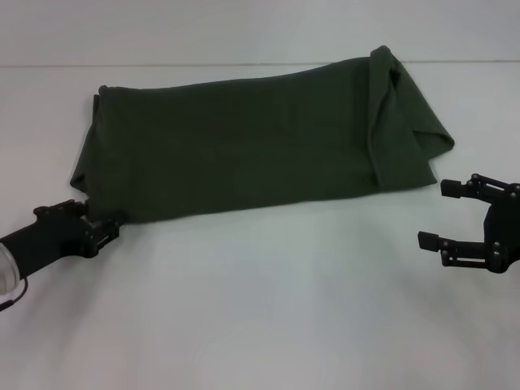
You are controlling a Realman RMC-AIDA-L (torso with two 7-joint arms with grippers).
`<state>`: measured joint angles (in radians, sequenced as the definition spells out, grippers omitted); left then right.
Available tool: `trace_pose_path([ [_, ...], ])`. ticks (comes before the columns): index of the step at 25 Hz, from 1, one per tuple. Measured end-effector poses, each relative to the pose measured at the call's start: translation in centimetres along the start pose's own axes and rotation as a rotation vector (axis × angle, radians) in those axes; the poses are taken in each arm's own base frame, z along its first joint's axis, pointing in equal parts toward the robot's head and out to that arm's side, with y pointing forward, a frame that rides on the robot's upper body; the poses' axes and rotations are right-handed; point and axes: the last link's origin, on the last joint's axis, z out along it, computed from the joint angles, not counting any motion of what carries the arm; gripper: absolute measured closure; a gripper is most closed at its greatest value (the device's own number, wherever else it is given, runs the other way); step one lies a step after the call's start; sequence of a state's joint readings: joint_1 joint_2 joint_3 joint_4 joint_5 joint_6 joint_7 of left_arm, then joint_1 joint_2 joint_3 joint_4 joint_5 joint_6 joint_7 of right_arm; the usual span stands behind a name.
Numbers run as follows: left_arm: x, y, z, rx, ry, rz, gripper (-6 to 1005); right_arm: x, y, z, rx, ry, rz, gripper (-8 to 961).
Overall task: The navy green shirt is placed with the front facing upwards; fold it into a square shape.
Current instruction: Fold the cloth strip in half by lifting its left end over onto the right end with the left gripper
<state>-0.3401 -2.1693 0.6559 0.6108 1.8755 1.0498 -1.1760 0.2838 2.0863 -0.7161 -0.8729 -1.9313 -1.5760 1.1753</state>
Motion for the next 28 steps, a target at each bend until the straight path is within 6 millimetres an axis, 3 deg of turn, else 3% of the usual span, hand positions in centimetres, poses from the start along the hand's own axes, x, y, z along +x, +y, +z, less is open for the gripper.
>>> trace_pose_path([
  [4, 0.3, 0.3, 0.7, -0.016, -0.005, 0.003, 389, 0.1, -0.1, 0.1, 0.006, 0.005, 0.000, 42],
  [10, 0.3, 0.5, 1.4, -0.017, -0.032, 0.023, 605, 0.1, -0.1, 0.1, 0.008, 0.004, 0.000, 43],
  [15, 0.7, 0.5, 1.6, -0.019, -0.024, 0.014, 844, 0.0, -0.3, -0.1, 0.019, -0.002, 0.005, 44],
  [21, 1.9, 0.4, 1.6, -0.041, 0.010, -0.004, 949, 0.0, -0.5, -0.3, 0.035, -0.009, 0.009, 45],
  [28, 4.4, -0.2, 1.0, -0.056, 0.067, -0.017, 949, -0.2, -0.9, -0.3, 0.052, -0.010, 0.002, 75],
])
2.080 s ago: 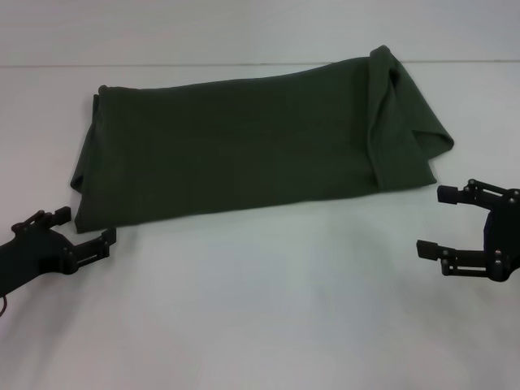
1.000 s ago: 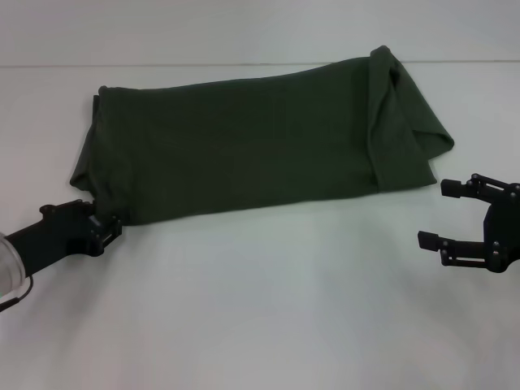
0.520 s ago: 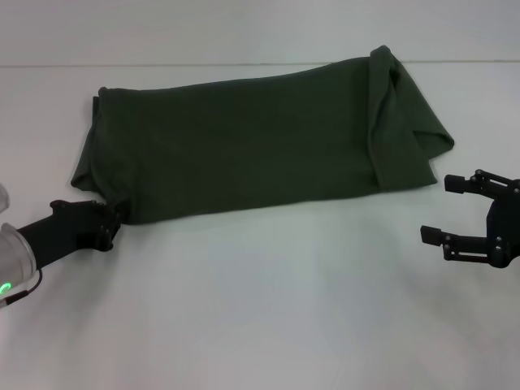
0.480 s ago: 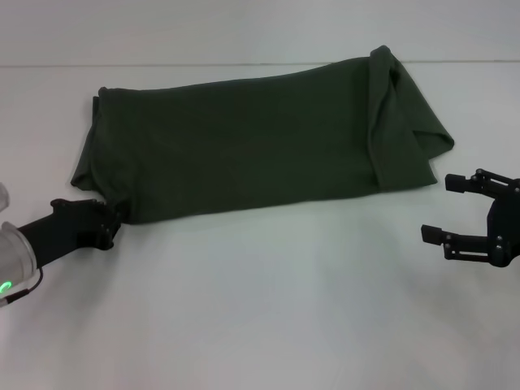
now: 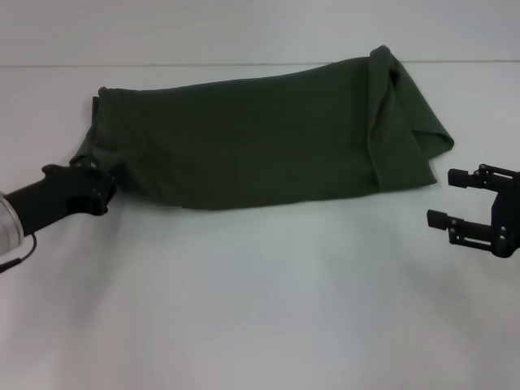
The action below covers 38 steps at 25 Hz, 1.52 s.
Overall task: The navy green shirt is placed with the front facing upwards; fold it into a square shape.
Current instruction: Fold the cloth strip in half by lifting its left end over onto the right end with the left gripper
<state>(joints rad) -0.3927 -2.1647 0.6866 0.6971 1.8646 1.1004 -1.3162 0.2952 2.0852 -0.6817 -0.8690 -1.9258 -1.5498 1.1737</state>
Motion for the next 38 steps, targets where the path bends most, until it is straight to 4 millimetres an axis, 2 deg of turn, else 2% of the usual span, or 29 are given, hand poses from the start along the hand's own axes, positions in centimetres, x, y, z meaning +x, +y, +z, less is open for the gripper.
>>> trace_pose_path([
  [3, 0.5, -0.1, 0.1, -0.002, 0.007, -0.007, 949, 0.0, -0.1, 0.5, -0.002, -0.004, 0.001, 118],
  [9, 1.6, 0.0, 0.5, -0.019, 0.023, -0.007, 949, -0.5, -1.2, 1.4, 0.053, -0.033, -0.012, 347],
  [12, 2.1, 0.0, 0.5, -0.029, 0.033, -0.008, 948, -0.6, -2.0, 2.3, 0.106, -0.061, -0.018, 586],
  [17, 3.4, 0.1, 0.3, -0.056, 0.058, -0.014, 948, -0.5, -3.4, 4.6, 0.215, -0.090, -0.048, 698],
  [20, 4.2, 0.1, 0.1, -0.070, 0.071, -0.019, 948, -0.6, -4.1, 6.5, 0.263, -0.086, -0.071, 766],
  [21, 4.4, 0.2, 0.0, -0.077, 0.075, -0.021, 948, -0.9, -4.3, 7.9, 0.277, -0.084, -0.107, 788],
  [22, 4.6, 0.2, 0.0, -0.084, 0.079, -0.023, 948, -0.9, -4.3, 7.9, 0.277, -0.084, -0.107, 811],
  [23, 4.9, 0.4, -0.1, -0.095, 0.083, -0.027, 948, -1.2, -4.4, 9.4, 0.287, -0.072, -0.148, 833],
  [24, 5.3, 0.5, -0.2, -0.108, 0.088, -0.030, 948, -1.2, -4.4, 9.4, 0.287, -0.072, -0.148, 857],
  [28, 6.4, 0.9, -0.4, -0.146, 0.103, -0.037, 948, -1.8, -4.4, 12.7, 0.293, -0.016, -0.243, 954],
  [32, 7.4, 1.3, -0.5, -0.186, 0.115, -0.047, 948, -2.5, -4.4, 15.3, 0.300, 0.054, -0.338, 954],
  [38, 8.5, 1.7, -0.8, -0.219, 0.146, -0.052, 948, -3.0, -4.2, 16.7, 0.289, 0.090, -0.438, 954],
])
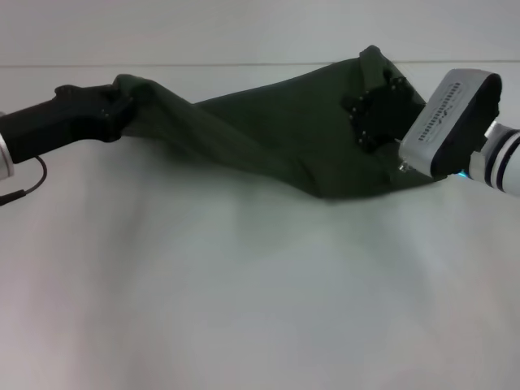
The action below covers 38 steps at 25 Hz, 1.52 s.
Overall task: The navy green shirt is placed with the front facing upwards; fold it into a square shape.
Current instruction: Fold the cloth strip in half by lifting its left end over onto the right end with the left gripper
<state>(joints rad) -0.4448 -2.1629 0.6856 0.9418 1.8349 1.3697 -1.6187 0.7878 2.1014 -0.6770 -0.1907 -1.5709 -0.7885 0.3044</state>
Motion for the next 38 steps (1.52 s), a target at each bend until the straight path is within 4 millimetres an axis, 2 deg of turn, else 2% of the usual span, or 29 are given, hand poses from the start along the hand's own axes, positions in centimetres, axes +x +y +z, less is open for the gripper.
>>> trace_pose_path([
  [10, 0.8, 0.4, -0.4, -0.024, 0.019, 0.002, 947, -1.2, 2.9, 1.2, -0.122, -0.024, -0.157, 953],
  [23, 1.3, 1.1, -1.2, -0.078, 0.047, 0.004, 947, -2.8, 5.7, 2.2, -0.252, -0.067, -0.218, 954],
  [31, 1.4, 0.8, -1.7, -0.066, 0.062, -0.002, 947, -3.2, 8.5, 1.5, -0.364, -0.118, -0.194, 954],
  [38, 1.3, 0.7, -1.7, -0.058, 0.055, 0.006, 946, -2.8, 9.7, 0.5, -0.433, -0.131, -0.127, 954],
])
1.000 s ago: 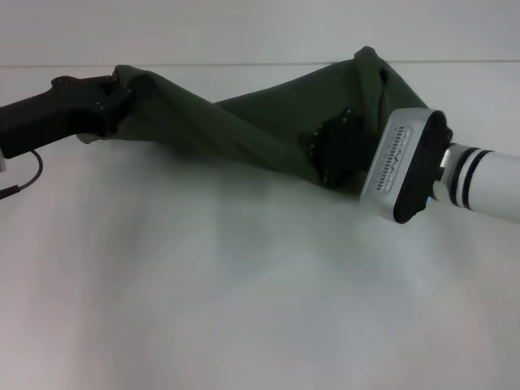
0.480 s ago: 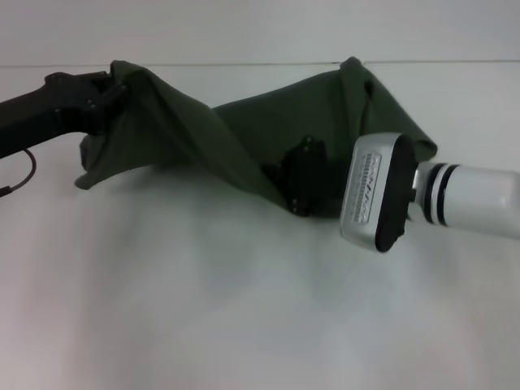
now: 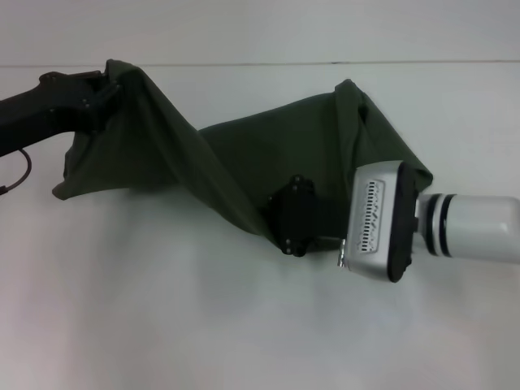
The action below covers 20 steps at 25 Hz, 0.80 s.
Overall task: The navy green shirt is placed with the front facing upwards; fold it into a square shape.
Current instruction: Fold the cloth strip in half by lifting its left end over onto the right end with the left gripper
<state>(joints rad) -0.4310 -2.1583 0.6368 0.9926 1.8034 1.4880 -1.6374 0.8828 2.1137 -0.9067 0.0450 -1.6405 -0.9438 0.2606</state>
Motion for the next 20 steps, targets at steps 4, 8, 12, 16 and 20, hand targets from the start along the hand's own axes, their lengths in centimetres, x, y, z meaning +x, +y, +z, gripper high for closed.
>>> trace_pose_path([
  [4, -0.1, -0.1, 0.0, 0.004, -0.004, 0.000, 946, 0.6, -1.5, -1.5, 0.113, -0.039, 0.050, 954],
  [8, -0.2, 0.0, 0.0, 0.003, -0.006, -0.001, 946, 1.0, -4.1, -3.5, 0.281, -0.075, 0.085, 954],
  [12, -0.2, 0.1, -0.1, -0.004, -0.007, 0.000, 946, 0.9, -5.2, -3.7, 0.327, -0.067, 0.075, 954],
  [16, -0.1, 0.4, -0.1, -0.026, -0.002, 0.000, 946, 0.4, -5.2, -2.3, 0.295, -0.032, 0.026, 954],
  [20, 0.3, 0.9, 0.1, -0.058, 0.002, 0.006, 946, -0.2, -4.8, -0.9, 0.232, 0.000, -0.013, 955],
])
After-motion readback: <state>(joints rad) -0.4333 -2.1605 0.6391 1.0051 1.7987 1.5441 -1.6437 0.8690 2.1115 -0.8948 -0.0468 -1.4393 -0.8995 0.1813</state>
